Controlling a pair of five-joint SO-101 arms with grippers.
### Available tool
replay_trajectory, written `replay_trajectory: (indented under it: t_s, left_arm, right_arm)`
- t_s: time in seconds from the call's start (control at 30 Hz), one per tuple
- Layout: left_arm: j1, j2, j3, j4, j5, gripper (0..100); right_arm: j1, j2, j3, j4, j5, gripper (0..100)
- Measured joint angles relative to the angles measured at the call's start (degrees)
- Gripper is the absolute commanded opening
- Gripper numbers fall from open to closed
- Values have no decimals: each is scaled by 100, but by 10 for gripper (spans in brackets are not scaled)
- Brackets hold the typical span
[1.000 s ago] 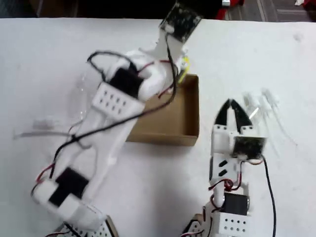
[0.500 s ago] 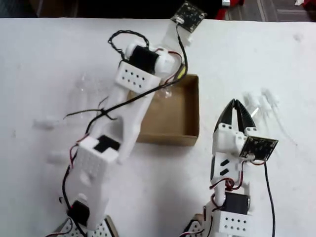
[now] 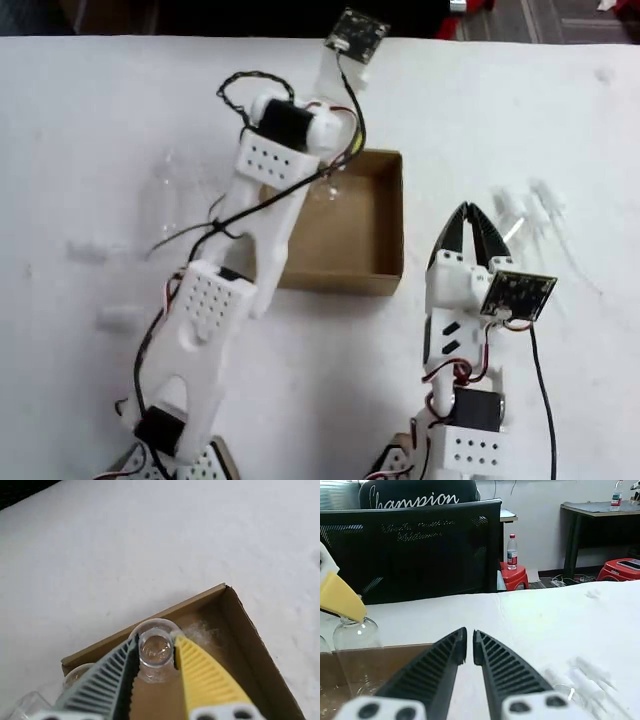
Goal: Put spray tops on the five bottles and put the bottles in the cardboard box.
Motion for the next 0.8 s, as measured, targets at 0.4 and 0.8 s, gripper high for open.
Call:
replay_trajectory:
  t_s: [0.4, 0.8]
  left_arm:
    - [-132, 387, -378, 70, 18, 27]
    - [-193, 387, -378, 70, 18, 96]
  right_arm:
    - [-185, 0, 0, 0, 246, 21]
    - [-325, 0, 0, 9, 387, 21]
